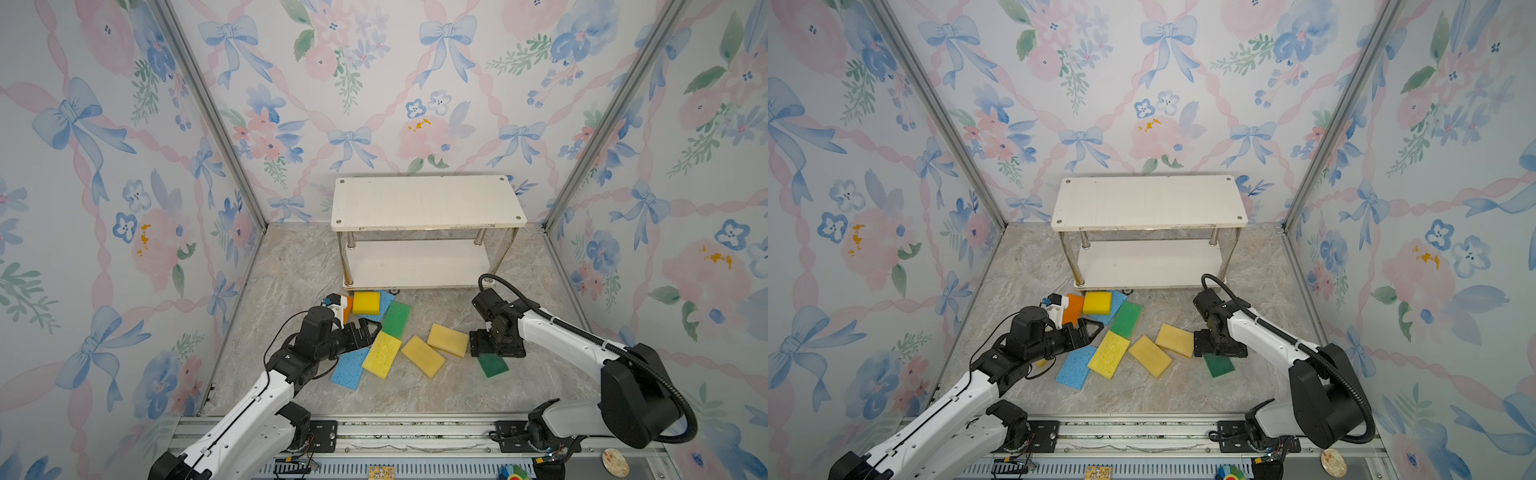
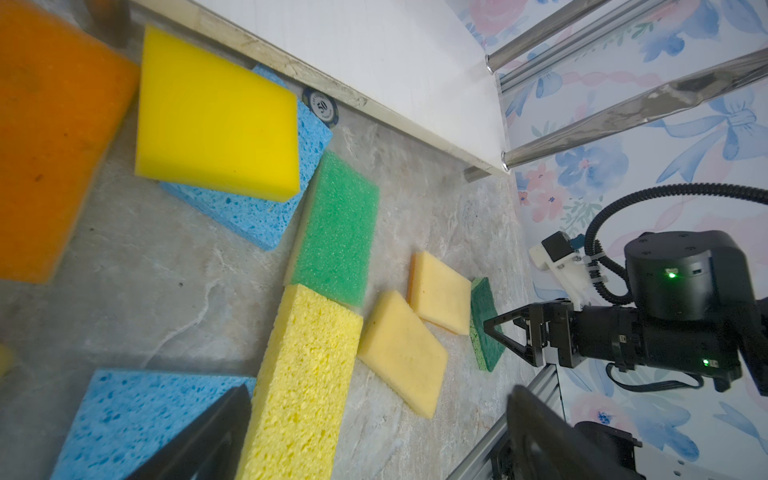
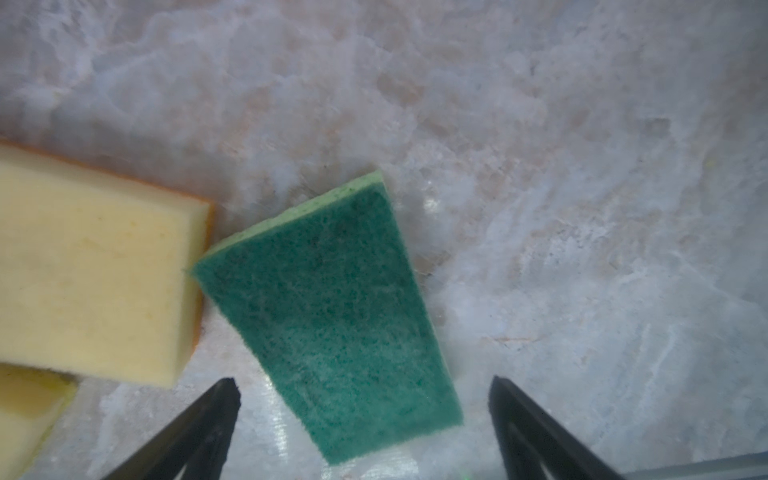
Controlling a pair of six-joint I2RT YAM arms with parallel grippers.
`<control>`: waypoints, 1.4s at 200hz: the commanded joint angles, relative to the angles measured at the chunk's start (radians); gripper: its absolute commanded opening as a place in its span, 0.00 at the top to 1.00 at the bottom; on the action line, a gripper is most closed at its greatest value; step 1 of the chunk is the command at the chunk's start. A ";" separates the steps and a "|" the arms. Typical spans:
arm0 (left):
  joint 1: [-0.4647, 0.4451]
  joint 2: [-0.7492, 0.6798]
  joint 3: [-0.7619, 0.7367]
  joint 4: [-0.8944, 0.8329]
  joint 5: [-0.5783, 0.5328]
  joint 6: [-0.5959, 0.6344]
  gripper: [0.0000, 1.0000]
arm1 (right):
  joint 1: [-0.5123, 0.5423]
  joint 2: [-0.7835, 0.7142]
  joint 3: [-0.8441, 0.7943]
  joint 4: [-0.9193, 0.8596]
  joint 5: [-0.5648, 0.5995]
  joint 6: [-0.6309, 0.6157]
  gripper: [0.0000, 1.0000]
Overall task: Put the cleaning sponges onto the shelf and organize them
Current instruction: 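Close the right gripper on the dark green sponge and lift it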
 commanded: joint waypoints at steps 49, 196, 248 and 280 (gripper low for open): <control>-0.005 -0.003 0.019 -0.004 -0.001 -0.009 0.02 | -0.043 0.095 -0.006 0.074 -0.107 -0.111 0.03; -0.005 -0.006 -0.002 0.008 0.004 -0.040 0.02 | -0.067 0.137 -0.026 0.082 -0.114 -0.079 0.35; -0.005 -0.009 0.001 0.009 0.012 -0.047 0.02 | -0.064 -0.002 0.031 -0.014 -0.124 -0.071 0.36; -0.006 -0.005 -0.005 0.033 0.026 -0.063 0.02 | -0.053 -0.110 0.104 -0.079 -0.163 -0.071 0.36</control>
